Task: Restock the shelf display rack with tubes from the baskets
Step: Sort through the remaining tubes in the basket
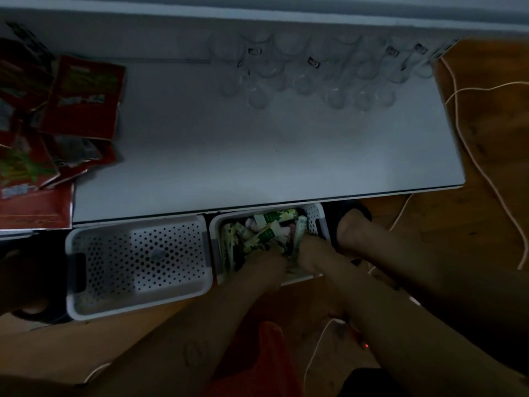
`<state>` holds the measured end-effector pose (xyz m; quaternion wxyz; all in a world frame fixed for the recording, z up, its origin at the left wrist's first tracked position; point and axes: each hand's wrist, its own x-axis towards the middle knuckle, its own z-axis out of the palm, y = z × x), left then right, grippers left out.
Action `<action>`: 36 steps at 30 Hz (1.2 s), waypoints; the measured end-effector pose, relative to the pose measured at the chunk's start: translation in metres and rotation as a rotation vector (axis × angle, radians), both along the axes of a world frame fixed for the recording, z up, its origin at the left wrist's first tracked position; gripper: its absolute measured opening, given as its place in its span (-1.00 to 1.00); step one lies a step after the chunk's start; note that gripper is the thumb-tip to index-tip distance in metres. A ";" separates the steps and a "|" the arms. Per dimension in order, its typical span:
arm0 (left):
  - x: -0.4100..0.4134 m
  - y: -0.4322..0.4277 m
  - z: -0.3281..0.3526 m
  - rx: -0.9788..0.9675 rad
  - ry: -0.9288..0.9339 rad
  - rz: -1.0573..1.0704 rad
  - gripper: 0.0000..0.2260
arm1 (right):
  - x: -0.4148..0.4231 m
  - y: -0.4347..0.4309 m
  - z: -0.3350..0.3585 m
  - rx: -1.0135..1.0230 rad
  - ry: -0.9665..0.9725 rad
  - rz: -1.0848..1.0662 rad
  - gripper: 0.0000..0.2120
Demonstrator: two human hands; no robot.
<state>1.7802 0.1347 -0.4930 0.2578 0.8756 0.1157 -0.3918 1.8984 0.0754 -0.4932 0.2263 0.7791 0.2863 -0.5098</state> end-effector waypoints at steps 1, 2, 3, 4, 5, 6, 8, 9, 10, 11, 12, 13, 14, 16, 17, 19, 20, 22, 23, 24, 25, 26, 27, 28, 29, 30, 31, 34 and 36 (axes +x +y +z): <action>-0.001 -0.001 -0.002 -0.040 -0.032 0.057 -0.73 | 0.002 -0.006 -0.013 0.056 0.020 -0.095 -0.86; -0.003 -0.003 -0.002 -0.085 -0.051 0.104 -0.73 | 0.001 -0.010 -0.012 0.118 0.022 -0.151 -0.84; -0.004 -0.003 0.000 -0.129 -0.084 0.147 -0.73 | 0.002 -0.011 -0.014 0.213 0.028 -0.252 -0.72; -0.005 -0.003 0.001 -0.188 -0.102 0.198 -0.74 | 0.002 -0.012 -0.012 0.275 0.065 -0.340 -0.58; -0.006 -0.002 0.001 -0.240 -0.124 0.249 -0.74 | 0.001 -0.010 -0.008 0.285 0.105 -0.381 -0.49; -0.008 0.000 0.001 -0.292 -0.141 0.310 -0.74 | -0.002 -0.009 -0.005 0.295 0.142 -0.418 -0.46; -0.012 0.007 0.004 -0.347 -0.170 0.390 -0.71 | -0.004 -0.006 -0.012 0.229 0.161 -0.357 -0.51; -0.013 0.012 0.004 -0.360 -0.167 0.410 -0.68 | -0.004 -0.005 -0.015 0.195 0.152 -0.318 -0.56; -0.015 0.016 0.004 -0.366 -0.166 0.424 -0.64 | -0.005 -0.005 -0.015 0.194 0.141 -0.291 -0.61; -0.016 0.020 0.005 -0.363 -0.162 0.429 -0.61 | -0.004 -0.006 -0.015 0.200 0.143 -0.298 -0.65; -0.017 0.023 0.005 -0.360 -0.163 0.432 -0.58 | -0.003 -0.007 -0.014 0.214 0.147 -0.301 -0.69; -0.018 0.026 0.006 -0.358 -0.158 0.429 -0.56 | -0.002 -0.006 -0.009 0.227 0.151 -0.299 -0.71; -0.019 0.027 0.006 -0.364 -0.157 0.425 -0.54 | -0.001 -0.006 -0.006 0.234 0.153 -0.302 -0.71; -0.022 0.028 0.012 -0.359 -0.157 0.424 -0.53 | 0.001 -0.006 0.002 0.238 0.146 -0.313 -0.66; -0.024 0.028 0.015 -0.355 -0.157 0.426 -0.54 | 0.001 -0.008 0.005 0.233 0.133 -0.303 -0.64; -0.029 0.030 0.022 -0.347 -0.188 0.463 -0.57 | 0.001 -0.013 0.010 0.252 0.117 -0.231 -0.69; -0.031 0.032 0.026 -0.346 -0.210 0.503 -0.58 | 0.001 -0.017 0.011 0.280 0.097 -0.200 -0.69; -0.036 0.038 0.033 -0.328 -0.255 0.615 -0.53 | 0.000 -0.020 0.023 0.375 0.037 -0.205 -0.78; -0.038 0.041 0.039 -0.318 -0.272 0.674 -0.47 | 0.000 -0.022 0.030 0.447 -0.003 -0.232 -0.84; -0.039 0.045 0.044 -0.315 -0.289 0.726 -0.43 | 0.001 -0.022 0.037 0.520 -0.039 -0.255 -0.92; -0.040 0.047 0.048 -0.316 -0.324 0.760 -0.43 | 0.001 -0.022 0.046 0.589 -0.049 -0.289 -0.96; -0.039 0.050 0.052 -0.323 -0.357 0.780 -0.47 | 0.004 -0.022 0.052 0.635 -0.043 -0.325 -0.94; -0.039 0.052 0.057 -0.341 -0.386 0.808 -0.51 | 0.004 -0.022 0.060 0.679 -0.018 -0.378 -0.92; -0.039 0.054 0.060 -0.367 -0.409 0.852 -0.55 | 0.004 -0.020 0.069 0.715 0.021 -0.445 -0.91; -0.039 0.056 0.064 -0.402 -0.437 0.898 -0.61 | 0.004 -0.018 0.077 0.755 0.060 -0.510 -0.91; -0.039 0.057 0.069 -0.427 -0.474 0.938 -0.68 | 0.002 -0.015 0.086 0.799 0.070 -0.554 -0.90; -0.040 0.059 0.076 -0.437 -0.518 0.967 -0.69 | -0.001 -0.011 0.096 0.834 0.059 -0.587 -0.83; -0.043 0.065 0.102 -0.442 -0.636 1.059 -0.74 | -0.015 0.006 0.131 0.916 0.162 -0.745 -0.57; -0.046 0.072 0.123 -0.456 -0.706 1.108 -0.79 | -0.023 0.016 0.158 0.973 0.272 -0.736 -0.57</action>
